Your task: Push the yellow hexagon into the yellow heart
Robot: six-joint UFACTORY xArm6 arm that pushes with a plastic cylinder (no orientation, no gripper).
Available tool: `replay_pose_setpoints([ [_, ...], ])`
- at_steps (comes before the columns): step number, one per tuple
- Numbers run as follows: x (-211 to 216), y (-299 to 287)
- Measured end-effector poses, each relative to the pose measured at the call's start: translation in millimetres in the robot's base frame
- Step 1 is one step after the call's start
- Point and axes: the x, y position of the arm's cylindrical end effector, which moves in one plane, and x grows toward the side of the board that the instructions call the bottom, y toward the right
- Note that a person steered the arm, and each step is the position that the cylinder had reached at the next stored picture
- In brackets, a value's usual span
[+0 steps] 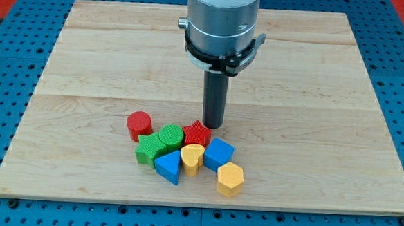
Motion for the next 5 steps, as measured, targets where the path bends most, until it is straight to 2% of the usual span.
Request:
replay_pose_setpoints([
  [2, -0.5, 2.5],
  [3, -28.8, 19.7],
  [4, -2.3, 86.9],
  [5, 86.9, 113.5],
])
